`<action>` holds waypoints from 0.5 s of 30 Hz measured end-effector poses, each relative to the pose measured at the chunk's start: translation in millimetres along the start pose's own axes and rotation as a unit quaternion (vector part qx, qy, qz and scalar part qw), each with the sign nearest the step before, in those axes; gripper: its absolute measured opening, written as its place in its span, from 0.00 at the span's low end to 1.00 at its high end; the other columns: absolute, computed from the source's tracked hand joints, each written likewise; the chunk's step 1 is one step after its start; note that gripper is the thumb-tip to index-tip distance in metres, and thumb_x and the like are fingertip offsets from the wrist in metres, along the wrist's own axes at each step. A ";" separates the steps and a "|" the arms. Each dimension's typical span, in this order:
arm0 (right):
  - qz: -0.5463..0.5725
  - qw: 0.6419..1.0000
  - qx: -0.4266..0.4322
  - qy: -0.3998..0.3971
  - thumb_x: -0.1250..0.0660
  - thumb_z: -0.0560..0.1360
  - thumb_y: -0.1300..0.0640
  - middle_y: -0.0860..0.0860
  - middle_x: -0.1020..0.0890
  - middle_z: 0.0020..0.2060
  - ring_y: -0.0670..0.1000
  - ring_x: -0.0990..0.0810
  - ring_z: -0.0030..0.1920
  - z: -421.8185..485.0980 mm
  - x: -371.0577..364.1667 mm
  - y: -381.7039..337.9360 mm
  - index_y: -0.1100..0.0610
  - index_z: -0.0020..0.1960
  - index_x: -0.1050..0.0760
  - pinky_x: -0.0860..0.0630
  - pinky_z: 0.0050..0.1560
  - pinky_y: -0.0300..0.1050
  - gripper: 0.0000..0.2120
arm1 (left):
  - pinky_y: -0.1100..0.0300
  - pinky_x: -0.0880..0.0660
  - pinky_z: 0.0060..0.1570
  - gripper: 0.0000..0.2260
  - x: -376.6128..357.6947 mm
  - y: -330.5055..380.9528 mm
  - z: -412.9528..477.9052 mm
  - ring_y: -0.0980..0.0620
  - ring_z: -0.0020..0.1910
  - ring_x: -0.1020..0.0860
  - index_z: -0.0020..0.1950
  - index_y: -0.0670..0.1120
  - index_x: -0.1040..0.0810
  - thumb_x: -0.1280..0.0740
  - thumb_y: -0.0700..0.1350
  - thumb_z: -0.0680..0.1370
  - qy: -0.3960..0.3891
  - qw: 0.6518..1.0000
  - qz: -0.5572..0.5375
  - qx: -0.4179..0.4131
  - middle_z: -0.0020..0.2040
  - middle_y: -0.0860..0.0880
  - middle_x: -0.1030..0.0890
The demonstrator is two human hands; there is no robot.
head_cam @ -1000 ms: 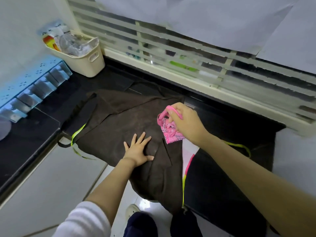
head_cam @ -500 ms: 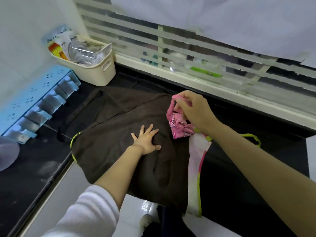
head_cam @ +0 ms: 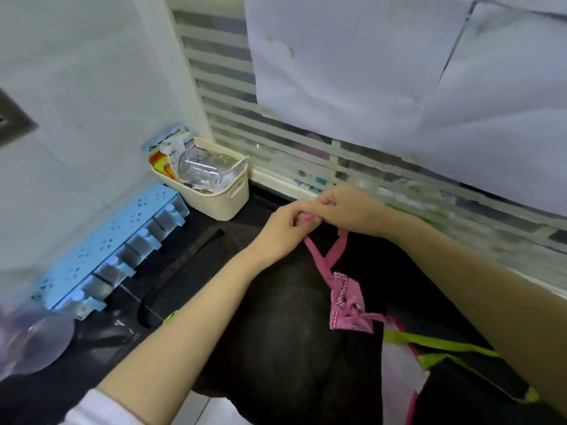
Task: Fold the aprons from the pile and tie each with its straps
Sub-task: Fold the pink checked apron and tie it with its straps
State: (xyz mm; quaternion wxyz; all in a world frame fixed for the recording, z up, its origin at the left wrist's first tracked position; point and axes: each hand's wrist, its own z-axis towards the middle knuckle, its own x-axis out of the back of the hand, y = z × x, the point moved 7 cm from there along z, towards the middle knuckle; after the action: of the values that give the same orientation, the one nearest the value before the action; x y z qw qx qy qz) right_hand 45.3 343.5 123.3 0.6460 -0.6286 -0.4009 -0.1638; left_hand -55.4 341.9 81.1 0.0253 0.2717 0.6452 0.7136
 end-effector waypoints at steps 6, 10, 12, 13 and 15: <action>0.016 0.999 0.007 -0.032 0.35 0.74 0.42 0.45 0.36 0.21 0.44 0.33 0.24 26.9 17.3 -15.8 0.59 0.32 0.29 0.30 0.32 0.40 0.22 | 0.53 0.31 0.41 0.11 78.5 5.7 20.6 0.48 0.37 0.30 0.37 0.51 0.29 0.34 0.37 0.76 0.069 0.994 0.089 0.008 0.36 0.42 0.29; 0.041 0.997 0.005 -0.058 0.32 0.74 0.45 0.48 0.30 0.25 0.41 0.28 0.26 47.0 22.2 -43.3 0.61 0.40 0.22 0.27 0.33 0.33 0.17 | 0.52 0.29 0.42 0.11 129.1 17.9 21.9 0.43 0.36 0.27 0.37 0.50 0.27 0.31 0.37 0.74 0.074 0.983 0.170 -0.012 0.34 0.41 0.25; 0.046 0.997 0.013 -0.055 0.33 0.74 0.46 0.54 0.29 0.30 0.46 0.26 0.29 61.0 24.6 -70.0 0.65 0.42 0.23 0.26 0.35 0.37 0.20 | 0.55 0.29 0.41 0.12 157.1 26.8 20.9 0.46 0.35 0.27 0.36 0.51 0.28 0.30 0.38 0.74 0.069 0.977 0.200 -0.021 0.32 0.45 0.25; 0.048 0.997 0.021 -0.048 0.33 0.74 0.47 0.55 0.29 0.30 0.47 0.27 0.29 69.6 26.1 -88.0 0.67 0.42 0.24 0.26 0.36 0.38 0.21 | 0.57 0.30 0.40 0.13 175.0 32.7 19.3 0.49 0.35 0.27 0.35 0.52 0.29 0.30 0.39 0.74 0.070 0.974 0.215 -0.026 0.32 0.47 0.25; 0.064 0.997 0.041 -0.024 0.34 0.76 0.50 0.52 0.30 0.27 0.42 0.29 0.24 85.2 31.5 -124.8 0.67 0.38 0.27 0.27 0.34 0.34 0.19 | 0.57 0.30 0.39 0.13 207.7 44.6 16.8 0.51 0.35 0.27 0.34 0.54 0.29 0.29 0.41 0.74 0.074 0.967 0.242 -0.040 0.33 0.47 0.24</action>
State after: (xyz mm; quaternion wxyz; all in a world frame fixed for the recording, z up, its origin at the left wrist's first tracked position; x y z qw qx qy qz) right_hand -51.0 413.7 221.6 0.6707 -0.6296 -0.3818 -0.0897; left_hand -211.0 430.1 197.0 -0.1849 0.3652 0.5316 0.7415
